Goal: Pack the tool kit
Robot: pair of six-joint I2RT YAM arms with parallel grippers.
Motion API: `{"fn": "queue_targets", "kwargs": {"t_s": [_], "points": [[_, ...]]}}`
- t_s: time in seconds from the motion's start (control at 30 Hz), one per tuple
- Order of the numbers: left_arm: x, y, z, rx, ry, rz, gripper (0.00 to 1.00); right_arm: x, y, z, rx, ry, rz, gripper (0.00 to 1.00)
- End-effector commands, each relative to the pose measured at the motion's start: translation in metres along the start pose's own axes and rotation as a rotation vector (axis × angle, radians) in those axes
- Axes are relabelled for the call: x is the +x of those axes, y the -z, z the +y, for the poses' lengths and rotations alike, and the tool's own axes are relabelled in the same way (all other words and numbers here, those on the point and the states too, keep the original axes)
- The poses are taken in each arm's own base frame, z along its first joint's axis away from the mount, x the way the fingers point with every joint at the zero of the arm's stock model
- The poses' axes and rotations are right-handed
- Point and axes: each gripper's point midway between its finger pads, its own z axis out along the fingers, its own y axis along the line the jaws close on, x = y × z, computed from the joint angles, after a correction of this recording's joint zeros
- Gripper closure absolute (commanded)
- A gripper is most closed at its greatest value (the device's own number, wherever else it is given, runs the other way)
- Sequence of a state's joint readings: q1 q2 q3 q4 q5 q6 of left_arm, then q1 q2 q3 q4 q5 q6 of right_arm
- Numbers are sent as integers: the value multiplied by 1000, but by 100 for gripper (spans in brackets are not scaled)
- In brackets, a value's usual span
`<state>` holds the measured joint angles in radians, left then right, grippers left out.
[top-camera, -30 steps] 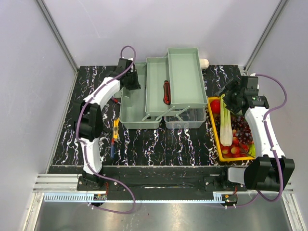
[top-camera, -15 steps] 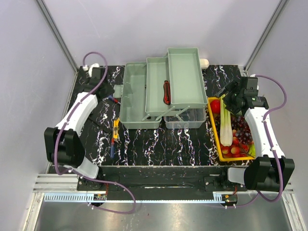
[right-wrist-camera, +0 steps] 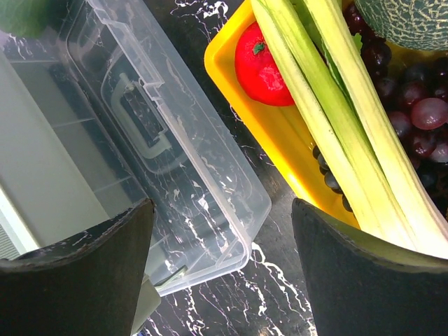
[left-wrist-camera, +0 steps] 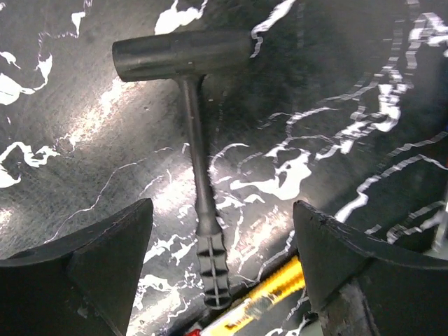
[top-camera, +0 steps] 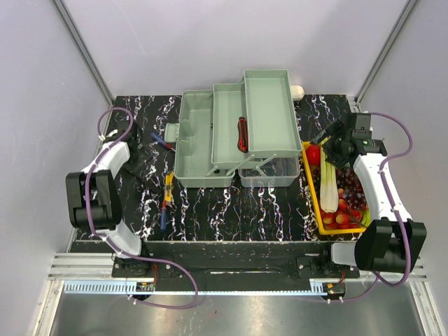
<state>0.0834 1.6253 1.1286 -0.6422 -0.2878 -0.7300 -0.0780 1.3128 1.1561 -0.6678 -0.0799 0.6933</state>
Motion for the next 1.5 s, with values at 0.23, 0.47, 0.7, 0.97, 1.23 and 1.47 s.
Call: {"fn": "queue_targets", "kwargs": {"t_s": [0.23, 0.47, 0.7, 0.97, 1.23, 1.47], "points": [[16, -38, 13, -68, 87, 144, 25, -12, -7, 3, 0, -3, -35, 16], [18, -50, 20, -100, 112, 149, 42, -13, -11, 4, -1, 3, -28, 16], [22, -60, 35, -123, 137, 172, 77, -14, -13, 5, 0, -2, -27, 16], [-15, -48, 32, -34, 211, 99, 100, -13, -14, 4, 4, -6, -24, 16], [-97, 15, -1, 158, 189, -81, 100, -12, -12, 5, 0, -11, -25, 16], [-140, 97, -78, 492, 14, -208, 100, -10, -12, 2, 12, -10, -15, 16]]}}
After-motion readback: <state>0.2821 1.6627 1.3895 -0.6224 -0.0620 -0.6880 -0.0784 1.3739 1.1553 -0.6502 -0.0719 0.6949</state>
